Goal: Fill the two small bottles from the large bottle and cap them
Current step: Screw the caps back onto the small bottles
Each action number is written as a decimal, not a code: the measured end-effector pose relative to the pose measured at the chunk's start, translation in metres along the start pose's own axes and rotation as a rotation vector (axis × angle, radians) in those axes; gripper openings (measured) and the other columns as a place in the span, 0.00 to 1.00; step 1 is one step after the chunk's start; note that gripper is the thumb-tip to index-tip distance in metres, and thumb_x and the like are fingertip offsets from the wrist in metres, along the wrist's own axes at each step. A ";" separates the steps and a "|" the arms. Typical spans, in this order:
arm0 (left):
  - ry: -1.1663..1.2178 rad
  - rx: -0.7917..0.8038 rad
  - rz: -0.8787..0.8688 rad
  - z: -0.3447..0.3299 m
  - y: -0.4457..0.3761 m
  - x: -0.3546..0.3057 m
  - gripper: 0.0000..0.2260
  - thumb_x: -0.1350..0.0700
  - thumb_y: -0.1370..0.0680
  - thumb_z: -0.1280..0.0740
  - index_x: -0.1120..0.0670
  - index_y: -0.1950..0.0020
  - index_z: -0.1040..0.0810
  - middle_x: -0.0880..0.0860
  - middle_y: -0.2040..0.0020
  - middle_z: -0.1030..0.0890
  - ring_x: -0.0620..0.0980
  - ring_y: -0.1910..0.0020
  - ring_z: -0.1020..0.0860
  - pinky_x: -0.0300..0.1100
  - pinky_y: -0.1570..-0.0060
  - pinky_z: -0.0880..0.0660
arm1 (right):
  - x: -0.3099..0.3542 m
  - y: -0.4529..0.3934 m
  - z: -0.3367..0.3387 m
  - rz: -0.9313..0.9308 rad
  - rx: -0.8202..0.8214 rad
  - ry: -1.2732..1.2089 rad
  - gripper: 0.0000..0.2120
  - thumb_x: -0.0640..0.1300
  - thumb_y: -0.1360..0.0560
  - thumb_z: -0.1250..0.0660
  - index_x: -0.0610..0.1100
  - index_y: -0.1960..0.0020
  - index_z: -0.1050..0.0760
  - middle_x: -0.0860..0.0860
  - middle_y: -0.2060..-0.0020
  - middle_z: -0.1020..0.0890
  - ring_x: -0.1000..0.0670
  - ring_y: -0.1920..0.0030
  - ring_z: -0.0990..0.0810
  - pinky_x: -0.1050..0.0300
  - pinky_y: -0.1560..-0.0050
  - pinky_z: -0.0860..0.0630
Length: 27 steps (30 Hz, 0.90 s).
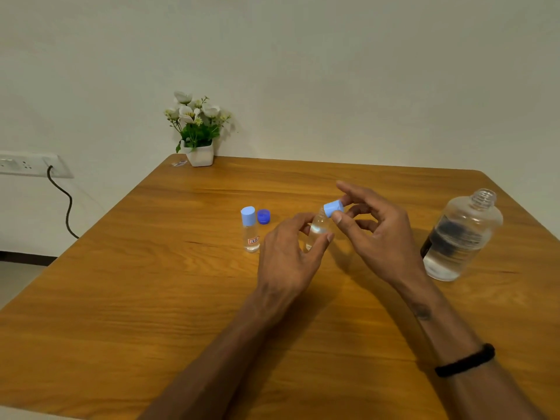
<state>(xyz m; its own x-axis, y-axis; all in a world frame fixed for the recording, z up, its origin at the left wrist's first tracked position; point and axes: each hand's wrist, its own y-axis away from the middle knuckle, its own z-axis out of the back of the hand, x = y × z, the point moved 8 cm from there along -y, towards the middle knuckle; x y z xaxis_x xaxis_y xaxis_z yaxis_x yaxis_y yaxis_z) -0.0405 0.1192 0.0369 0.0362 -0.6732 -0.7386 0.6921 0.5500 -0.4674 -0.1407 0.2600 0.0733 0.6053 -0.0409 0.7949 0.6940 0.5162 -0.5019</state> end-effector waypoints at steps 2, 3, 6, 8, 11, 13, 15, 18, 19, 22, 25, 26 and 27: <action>0.002 0.003 0.000 0.001 0.000 0.000 0.19 0.42 0.23 0.26 0.48 0.34 0.19 0.45 0.48 0.15 0.39 0.70 0.25 0.39 0.62 0.26 | 0.001 -0.001 0.004 -0.007 -0.030 -0.031 0.20 0.43 0.23 0.23 0.51 0.31 0.20 0.58 0.44 0.15 0.54 0.48 0.16 0.62 0.51 0.17; 0.000 0.006 -0.005 0.001 0.000 0.000 0.19 0.42 0.23 0.26 0.47 0.34 0.19 0.45 0.47 0.15 0.39 0.70 0.25 0.39 0.62 0.26 | 0.001 -0.001 0.006 -0.007 -0.043 -0.040 0.19 0.43 0.23 0.22 0.50 0.34 0.19 0.57 0.45 0.15 0.54 0.49 0.16 0.62 0.52 0.17; -0.009 0.024 -0.020 -0.001 0.001 -0.002 0.20 0.43 0.22 0.26 0.48 0.33 0.19 0.44 0.46 0.16 0.38 0.69 0.24 0.35 0.62 0.28 | 0.000 -0.001 0.008 -0.005 -0.057 -0.038 0.13 0.44 0.24 0.21 0.48 0.40 0.16 0.57 0.48 0.14 0.54 0.50 0.16 0.60 0.53 0.16; -0.014 0.036 -0.031 -0.002 0.002 -0.003 0.20 0.43 0.22 0.26 0.48 0.33 0.20 0.44 0.46 0.16 0.38 0.68 0.25 0.33 0.62 0.30 | 0.000 0.000 0.006 -0.005 -0.047 -0.025 0.11 0.44 0.24 0.22 0.50 0.42 0.15 0.57 0.49 0.14 0.53 0.49 0.15 0.57 0.52 0.15; -0.014 0.037 -0.043 -0.004 0.002 -0.004 0.19 0.44 0.22 0.26 0.48 0.34 0.19 0.44 0.46 0.16 0.36 0.67 0.25 0.31 0.61 0.32 | 0.000 -0.001 0.006 -0.012 -0.044 -0.028 0.12 0.44 0.24 0.22 0.51 0.42 0.15 0.58 0.49 0.14 0.53 0.50 0.15 0.57 0.52 0.14; -0.020 0.041 -0.043 -0.005 0.001 -0.005 0.19 0.44 0.23 0.26 0.47 0.34 0.19 0.44 0.46 0.16 0.36 0.67 0.26 0.30 0.61 0.32 | 0.001 -0.001 0.007 -0.011 -0.050 -0.022 0.12 0.45 0.25 0.21 0.51 0.42 0.15 0.59 0.50 0.14 0.54 0.51 0.15 0.59 0.52 0.15; -0.004 0.041 -0.047 -0.006 0.002 -0.007 0.18 0.44 0.23 0.25 0.47 0.35 0.19 0.44 0.47 0.16 0.35 0.68 0.26 0.31 0.62 0.32 | 0.001 -0.001 0.008 -0.010 -0.058 -0.004 0.14 0.46 0.25 0.20 0.52 0.41 0.16 0.59 0.51 0.14 0.54 0.53 0.16 0.61 0.53 0.16; 0.023 0.055 -0.059 -0.007 0.004 -0.010 0.17 0.46 0.23 0.25 0.48 0.35 0.18 0.45 0.48 0.15 0.36 0.68 0.27 0.34 0.63 0.32 | -0.003 0.000 0.007 -0.026 -0.071 0.023 0.14 0.49 0.25 0.20 0.52 0.40 0.15 0.56 0.51 0.15 0.54 0.55 0.17 0.60 0.54 0.16; 0.026 0.060 -0.059 -0.008 0.005 -0.011 0.18 0.46 0.23 0.26 0.48 0.34 0.19 0.45 0.48 0.15 0.36 0.69 0.26 0.34 0.64 0.31 | -0.004 0.000 0.007 -0.036 -0.074 0.022 0.14 0.50 0.25 0.21 0.51 0.41 0.15 0.55 0.51 0.14 0.53 0.55 0.17 0.59 0.55 0.16; 0.040 0.061 -0.052 -0.009 0.004 -0.011 0.18 0.44 0.22 0.26 0.46 0.34 0.19 0.44 0.48 0.15 0.38 0.71 0.26 0.36 0.65 0.31 | -0.004 0.000 0.006 -0.049 -0.076 0.013 0.11 0.51 0.24 0.22 0.52 0.42 0.15 0.55 0.52 0.14 0.54 0.55 0.16 0.59 0.55 0.17; 0.053 0.044 -0.049 -0.008 0.004 -0.010 0.18 0.44 0.23 0.26 0.46 0.35 0.18 0.44 0.49 0.16 0.41 0.73 0.25 0.36 0.66 0.31 | -0.003 0.000 0.007 -0.050 -0.068 0.013 0.12 0.51 0.23 0.23 0.51 0.40 0.15 0.55 0.49 0.14 0.54 0.51 0.15 0.61 0.53 0.18; 0.056 0.041 -0.053 -0.008 0.004 -0.010 0.17 0.44 0.23 0.26 0.46 0.35 0.18 0.44 0.49 0.16 0.41 0.73 0.25 0.36 0.66 0.31 | -0.003 0.000 0.006 -0.049 -0.063 0.015 0.13 0.51 0.22 0.24 0.50 0.39 0.15 0.54 0.48 0.14 0.54 0.50 0.15 0.62 0.52 0.18; 0.057 0.040 -0.057 -0.008 0.004 -0.010 0.17 0.44 0.23 0.26 0.46 0.35 0.18 0.44 0.49 0.16 0.42 0.73 0.25 0.35 0.66 0.31 | -0.003 -0.001 0.006 -0.048 -0.058 0.020 0.13 0.51 0.22 0.24 0.50 0.39 0.15 0.54 0.48 0.14 0.54 0.50 0.15 0.62 0.52 0.18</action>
<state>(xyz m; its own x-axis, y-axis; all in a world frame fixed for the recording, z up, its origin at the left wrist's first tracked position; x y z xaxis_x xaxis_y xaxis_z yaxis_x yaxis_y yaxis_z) -0.0438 0.1320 0.0387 -0.0449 -0.6729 -0.7384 0.7199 0.4907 -0.4909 -0.1453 0.2651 0.0733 0.5786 -0.0818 0.8115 0.7433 0.4624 -0.4833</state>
